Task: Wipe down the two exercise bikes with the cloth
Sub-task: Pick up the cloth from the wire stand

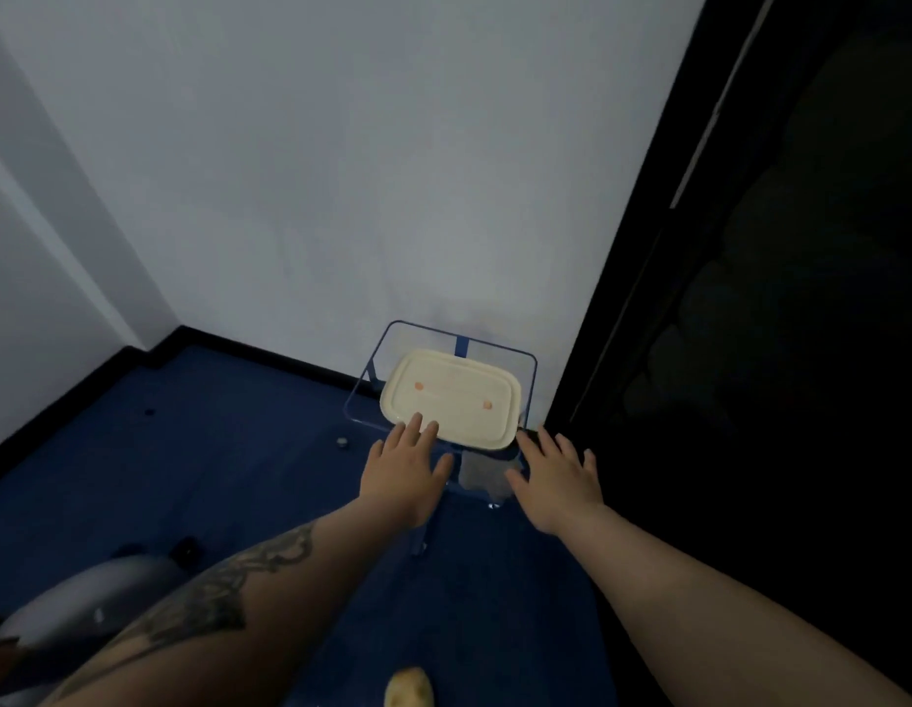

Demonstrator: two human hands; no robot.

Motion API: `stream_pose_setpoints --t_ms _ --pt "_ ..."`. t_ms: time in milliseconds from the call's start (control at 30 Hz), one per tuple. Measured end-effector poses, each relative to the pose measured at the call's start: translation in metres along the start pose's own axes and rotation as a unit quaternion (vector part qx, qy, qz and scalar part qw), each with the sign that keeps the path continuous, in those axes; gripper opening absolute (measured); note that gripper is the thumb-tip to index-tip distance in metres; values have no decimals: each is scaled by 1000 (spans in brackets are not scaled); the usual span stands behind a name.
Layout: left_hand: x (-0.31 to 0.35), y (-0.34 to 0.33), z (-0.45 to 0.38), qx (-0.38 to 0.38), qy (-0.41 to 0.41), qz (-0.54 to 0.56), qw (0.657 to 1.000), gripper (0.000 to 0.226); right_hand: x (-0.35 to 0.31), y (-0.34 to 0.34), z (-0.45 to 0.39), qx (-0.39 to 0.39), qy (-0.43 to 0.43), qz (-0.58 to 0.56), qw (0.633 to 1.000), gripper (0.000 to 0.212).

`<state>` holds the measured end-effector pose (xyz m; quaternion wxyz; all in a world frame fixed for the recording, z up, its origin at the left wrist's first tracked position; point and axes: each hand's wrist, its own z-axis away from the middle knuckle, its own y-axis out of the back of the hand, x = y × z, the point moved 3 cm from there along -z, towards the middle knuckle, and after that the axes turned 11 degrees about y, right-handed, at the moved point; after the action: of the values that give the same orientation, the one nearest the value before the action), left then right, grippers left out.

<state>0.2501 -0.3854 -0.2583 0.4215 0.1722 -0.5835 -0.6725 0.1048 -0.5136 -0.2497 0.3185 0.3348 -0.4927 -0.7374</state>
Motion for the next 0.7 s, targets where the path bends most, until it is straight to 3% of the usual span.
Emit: stream_pose_setpoints --t_ms 400,700 --pt "-7 -67 -130 -50 21 -7 999 60 40 -75 -134 -72 -13 -35 997 58" --pt "-26 -136 -154 -34 61 11 997 59 57 -153 -193 -137 46 6 989 68"
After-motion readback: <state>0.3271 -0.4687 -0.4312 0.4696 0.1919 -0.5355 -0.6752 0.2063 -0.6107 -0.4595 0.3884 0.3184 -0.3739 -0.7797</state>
